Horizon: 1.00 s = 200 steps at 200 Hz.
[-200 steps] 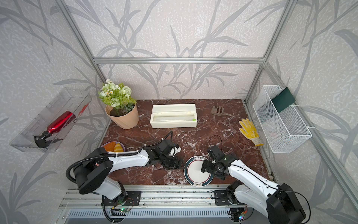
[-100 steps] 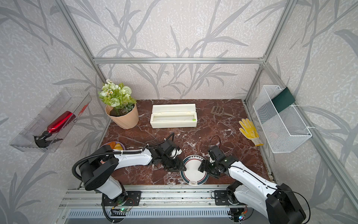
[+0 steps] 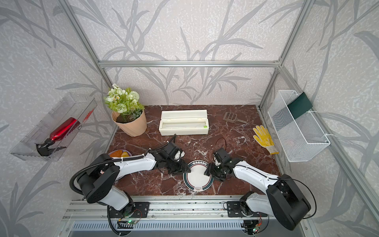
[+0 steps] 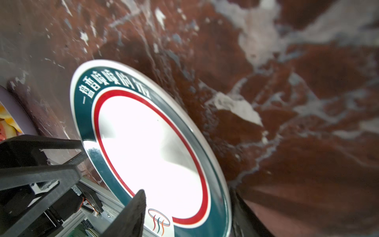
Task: Wrap the plate with plastic wrap
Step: Move the plate to the center of the board.
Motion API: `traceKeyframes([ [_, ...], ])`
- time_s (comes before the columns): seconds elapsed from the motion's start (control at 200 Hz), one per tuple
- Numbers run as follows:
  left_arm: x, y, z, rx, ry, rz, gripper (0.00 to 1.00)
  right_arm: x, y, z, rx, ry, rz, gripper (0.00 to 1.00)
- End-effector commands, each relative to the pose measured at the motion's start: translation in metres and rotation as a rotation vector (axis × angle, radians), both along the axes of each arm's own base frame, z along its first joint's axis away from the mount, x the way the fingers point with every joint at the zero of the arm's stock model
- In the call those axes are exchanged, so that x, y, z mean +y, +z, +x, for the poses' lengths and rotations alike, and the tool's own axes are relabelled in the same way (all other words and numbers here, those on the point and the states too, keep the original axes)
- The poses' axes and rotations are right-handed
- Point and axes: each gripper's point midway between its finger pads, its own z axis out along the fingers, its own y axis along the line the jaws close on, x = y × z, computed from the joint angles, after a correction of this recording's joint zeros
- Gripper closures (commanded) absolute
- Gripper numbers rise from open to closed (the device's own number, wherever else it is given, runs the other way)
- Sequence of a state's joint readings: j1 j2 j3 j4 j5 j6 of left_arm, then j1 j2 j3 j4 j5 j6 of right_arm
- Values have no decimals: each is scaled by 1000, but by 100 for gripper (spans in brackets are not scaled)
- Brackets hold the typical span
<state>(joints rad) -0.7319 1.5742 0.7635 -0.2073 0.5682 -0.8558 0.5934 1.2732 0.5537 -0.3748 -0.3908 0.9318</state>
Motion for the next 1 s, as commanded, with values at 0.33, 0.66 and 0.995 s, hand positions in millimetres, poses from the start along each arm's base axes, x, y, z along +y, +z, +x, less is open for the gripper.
traceKeyframes([
  [0.33, 40, 6, 45, -75, 117, 124, 49, 62, 25, 74, -104, 47, 103, 41],
  [0.66, 51, 4, 91, -114, 175, 207, 53, 81, 25, 126, -141, 80, 86, 41],
  [0.995, 56, -4, 130, -114, 228, 228, 54, 83, 23, 170, -177, 80, 135, 41],
])
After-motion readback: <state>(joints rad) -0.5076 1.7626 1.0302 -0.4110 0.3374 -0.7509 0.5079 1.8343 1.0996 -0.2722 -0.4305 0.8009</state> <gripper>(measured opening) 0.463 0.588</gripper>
